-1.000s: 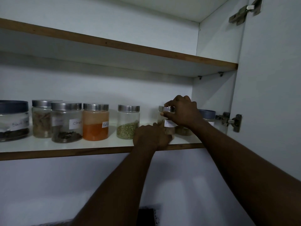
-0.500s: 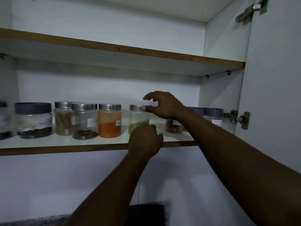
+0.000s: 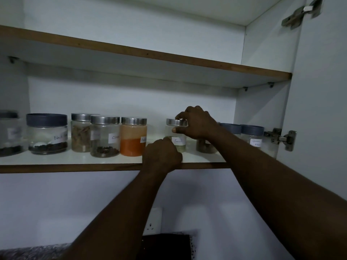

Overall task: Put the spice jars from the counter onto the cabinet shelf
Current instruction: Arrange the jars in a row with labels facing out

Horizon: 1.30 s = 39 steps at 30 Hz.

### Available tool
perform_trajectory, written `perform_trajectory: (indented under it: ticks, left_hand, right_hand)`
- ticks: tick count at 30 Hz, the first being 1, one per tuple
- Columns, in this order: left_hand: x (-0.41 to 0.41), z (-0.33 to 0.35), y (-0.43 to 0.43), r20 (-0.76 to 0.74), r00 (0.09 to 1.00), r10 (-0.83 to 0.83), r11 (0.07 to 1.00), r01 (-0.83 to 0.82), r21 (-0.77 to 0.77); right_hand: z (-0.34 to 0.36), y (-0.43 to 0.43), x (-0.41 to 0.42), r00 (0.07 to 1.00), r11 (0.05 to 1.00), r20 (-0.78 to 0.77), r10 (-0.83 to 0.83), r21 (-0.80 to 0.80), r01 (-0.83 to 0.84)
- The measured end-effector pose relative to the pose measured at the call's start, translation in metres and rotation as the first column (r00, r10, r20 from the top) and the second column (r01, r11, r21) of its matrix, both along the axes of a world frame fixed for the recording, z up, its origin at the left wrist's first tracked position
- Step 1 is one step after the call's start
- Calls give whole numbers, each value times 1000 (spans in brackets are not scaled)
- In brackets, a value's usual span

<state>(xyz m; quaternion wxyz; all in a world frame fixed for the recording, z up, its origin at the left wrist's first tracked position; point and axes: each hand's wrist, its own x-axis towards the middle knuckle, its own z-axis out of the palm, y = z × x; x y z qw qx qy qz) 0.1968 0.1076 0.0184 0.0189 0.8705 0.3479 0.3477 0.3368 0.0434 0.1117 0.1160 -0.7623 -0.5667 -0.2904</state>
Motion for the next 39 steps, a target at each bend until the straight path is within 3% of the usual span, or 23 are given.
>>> perform_trajectory:
  ticks: [4, 13, 25, 29, 35, 39]
  left_hand:
    - [10, 4, 0, -98, 995, 0, 1000, -3, -24]
    - [17, 7, 6, -149, 980, -128, 991, 119, -64]
    - [13, 3, 6, -71, 988, -138, 990, 135, -34]
    - [7, -3, 1, 29, 993, -116, 993, 115, 14]
    - [-24, -13, -2, 122, 991, -57, 984, 35, 173]
    - [-52, -18, 1, 233, 972, -3, 975, -49, 218]
  right_hand:
    - [1, -6, 10, 1000, 1000, 1, -22, 17, 22]
    - [4, -22, 27, 997, 1000, -77, -25, 3, 25]
    - [-3, -25, 32, 996, 999, -84, -39, 17, 41]
    - [-1, -24, 25, 996, 998, -76, -56, 10, 57]
    - [10, -1, -21, 981, 987, -136, 138, 106, -124]
    - [11, 20, -64, 930, 946, -173, 324, 72, -316]
